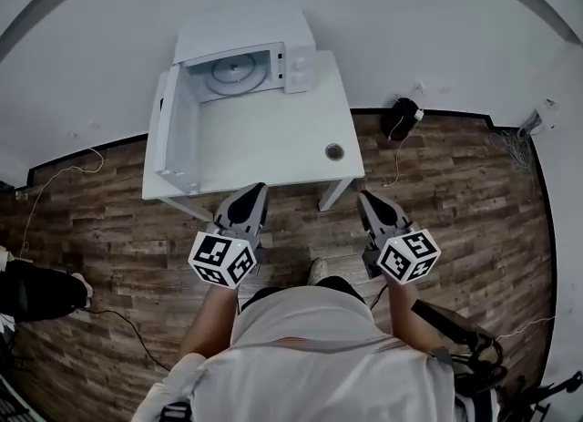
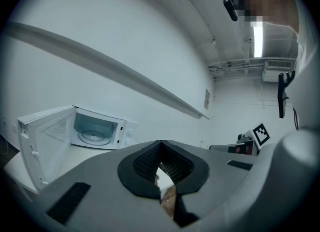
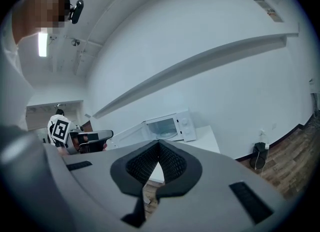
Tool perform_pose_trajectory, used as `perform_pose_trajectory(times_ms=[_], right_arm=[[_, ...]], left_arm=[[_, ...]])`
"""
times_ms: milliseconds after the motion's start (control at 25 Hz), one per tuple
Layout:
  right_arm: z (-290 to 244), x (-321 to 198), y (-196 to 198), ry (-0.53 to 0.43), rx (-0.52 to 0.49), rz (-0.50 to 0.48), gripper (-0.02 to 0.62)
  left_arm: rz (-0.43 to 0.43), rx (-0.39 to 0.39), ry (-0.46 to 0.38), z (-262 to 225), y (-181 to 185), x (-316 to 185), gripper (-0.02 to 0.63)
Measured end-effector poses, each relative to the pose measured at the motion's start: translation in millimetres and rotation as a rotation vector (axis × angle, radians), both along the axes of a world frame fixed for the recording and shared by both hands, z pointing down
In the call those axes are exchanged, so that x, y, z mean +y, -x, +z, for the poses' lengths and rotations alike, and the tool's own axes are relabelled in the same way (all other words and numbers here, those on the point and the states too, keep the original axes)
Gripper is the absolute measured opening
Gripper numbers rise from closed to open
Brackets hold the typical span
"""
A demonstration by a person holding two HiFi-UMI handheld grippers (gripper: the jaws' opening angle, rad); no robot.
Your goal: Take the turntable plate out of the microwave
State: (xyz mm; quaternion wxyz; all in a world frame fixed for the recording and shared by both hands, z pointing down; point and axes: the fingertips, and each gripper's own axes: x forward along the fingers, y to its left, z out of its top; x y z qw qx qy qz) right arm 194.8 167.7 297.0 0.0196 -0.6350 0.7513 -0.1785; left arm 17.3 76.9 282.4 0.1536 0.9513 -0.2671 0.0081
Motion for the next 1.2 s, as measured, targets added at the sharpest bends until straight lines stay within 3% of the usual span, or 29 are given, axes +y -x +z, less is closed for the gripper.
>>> perform_pose_trajectory(times_ms=[320, 640, 1200], right_arm=[[8, -69, -67, -0.023, -0.049, -0.149, -0.005], [25, -92, -58, -0.018, -0.113, -0.241, -0.005], [35, -180, -53, 0.016, -0.088, -0.243, -0.005]], left_arm=[[-0.151, -0.043, 0.008, 4, -50, -29, 0.011], [-0.262, -0.074, 0.017, 7, -39, -37, 0.011], [-0.261, -0.044, 0.023, 21, -44, -137, 0.011]])
